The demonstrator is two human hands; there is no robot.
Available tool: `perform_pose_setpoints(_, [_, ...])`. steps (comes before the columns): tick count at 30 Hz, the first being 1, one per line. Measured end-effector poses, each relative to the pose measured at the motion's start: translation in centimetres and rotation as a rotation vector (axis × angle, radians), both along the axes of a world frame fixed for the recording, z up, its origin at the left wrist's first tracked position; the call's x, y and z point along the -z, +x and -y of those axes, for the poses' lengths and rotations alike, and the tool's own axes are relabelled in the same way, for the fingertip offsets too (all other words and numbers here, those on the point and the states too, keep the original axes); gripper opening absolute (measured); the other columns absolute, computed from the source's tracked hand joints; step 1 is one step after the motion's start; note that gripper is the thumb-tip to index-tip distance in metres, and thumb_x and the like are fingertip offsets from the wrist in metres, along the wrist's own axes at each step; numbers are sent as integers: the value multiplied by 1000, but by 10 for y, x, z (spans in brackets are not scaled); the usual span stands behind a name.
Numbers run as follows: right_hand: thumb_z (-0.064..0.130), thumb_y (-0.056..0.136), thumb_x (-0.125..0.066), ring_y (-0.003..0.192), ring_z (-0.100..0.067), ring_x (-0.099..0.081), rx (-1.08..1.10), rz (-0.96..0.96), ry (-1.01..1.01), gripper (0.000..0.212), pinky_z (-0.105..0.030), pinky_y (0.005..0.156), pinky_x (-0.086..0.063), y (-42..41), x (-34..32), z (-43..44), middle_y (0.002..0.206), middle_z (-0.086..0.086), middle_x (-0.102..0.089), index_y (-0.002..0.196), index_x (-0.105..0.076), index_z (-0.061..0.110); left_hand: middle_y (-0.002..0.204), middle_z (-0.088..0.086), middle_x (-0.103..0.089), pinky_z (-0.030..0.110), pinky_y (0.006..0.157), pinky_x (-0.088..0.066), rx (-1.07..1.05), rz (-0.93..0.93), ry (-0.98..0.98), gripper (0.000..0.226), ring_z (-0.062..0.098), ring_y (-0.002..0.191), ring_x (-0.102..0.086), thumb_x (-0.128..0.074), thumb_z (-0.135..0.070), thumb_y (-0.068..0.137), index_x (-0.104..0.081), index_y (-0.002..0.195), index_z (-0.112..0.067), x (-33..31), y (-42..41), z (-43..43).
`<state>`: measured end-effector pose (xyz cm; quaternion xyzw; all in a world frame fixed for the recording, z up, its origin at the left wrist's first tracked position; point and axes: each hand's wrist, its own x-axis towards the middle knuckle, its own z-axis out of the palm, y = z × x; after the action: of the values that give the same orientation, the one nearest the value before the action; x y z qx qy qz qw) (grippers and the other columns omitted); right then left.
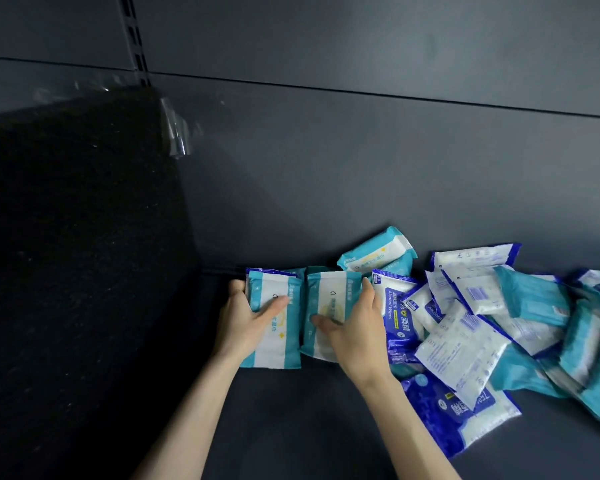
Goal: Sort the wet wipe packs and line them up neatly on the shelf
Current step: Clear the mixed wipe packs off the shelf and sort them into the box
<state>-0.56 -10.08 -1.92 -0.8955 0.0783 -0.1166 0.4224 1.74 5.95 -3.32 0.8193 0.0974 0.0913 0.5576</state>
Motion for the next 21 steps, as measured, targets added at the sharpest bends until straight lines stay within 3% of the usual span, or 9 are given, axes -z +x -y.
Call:
perform_pose_setpoints(4, [20, 74, -80, 117, -24, -49, 16, 23, 119, 75, -27, 92, -41, 0, 0, 2, 130, -7, -46, 134, -38, 6, 82, -10, -63, 19, 58, -47, 1, 55, 21, 39, 1, 73, -60, -73, -31, 81, -50, 99, -6, 0, -3, 3])
perform_pose_setpoints(7, [21, 79, -75, 120, -27, -44, 7, 15, 77, 62, -31, 94, -39, 1, 0, -2, 130, -10, -40, 126, -37, 5, 83, -8, -63, 22, 62, -46, 8, 56, 4, 37, 4, 75, -61, -71, -33, 82, -52, 100, -6, 1, -4, 5])
perform_pose_setpoints(10, [19, 78, -76, 121, -29, -41, 22, -29, 137, 59, -34, 96, -38, 4, -3, -5, 127, -11, -41, 122, -39, 4, 92, -1, -65, 30, 75, -50, 11, 48, -23, 38, 16, 85, -64, -70, -35, 83, -52, 102, -8, 5, -5, 3])
perform_pose_setpoints(12, [17, 75, -79, 115, -28, -50, 39, -64, 229, 54, -35, 94, -43, 6, -5, -5, 119, -7, -50, 115, -43, 7, 98, 3, -65, 34, 80, -50, 11, 42, -8, 37, 19, 90, -63, -70, -36, 83, -52, 102, -10, 6, -5, 2])
perform_pose_setpoints(16, [10, 71, -81, 101, -22, -63, 39, -75, 433, 58, -40, 90, -52, 6, -9, -3, 117, -7, -62, 113, -42, 15, 91, -3, -64, 27, 73, -45, 4, 47, -49, 34, 17, 88, -63, -70, -31, 84, -51, 103, -9, 0, -8, 3])
perform_pose_setpoints(18, [4, 73, -78, 93, -16, -67, 5, -64, 572, 58, -34, 82, -56, -3, -14, 0, 111, -5, -65, 119, -44, 11, 87, -8, -62, 25, 71, -43, -29, 88, -58, 32, 17, 86, -63, -69, -29, 85, -50, 102, -10, -5, -15, 3])
perform_pose_setpoints(21, [-1, 80, -71, 79, -12, -71, -105, -57, 702, 29, -22, 63, -56, -29, -33, 16, 97, -5, -73, 107, -62, 5, 90, -6, -64, 29, 71, -47, -59, 182, -125, 28, 17, 85, -65, -68, -27, 85, -51, 101, -11, -16, -34, 7])
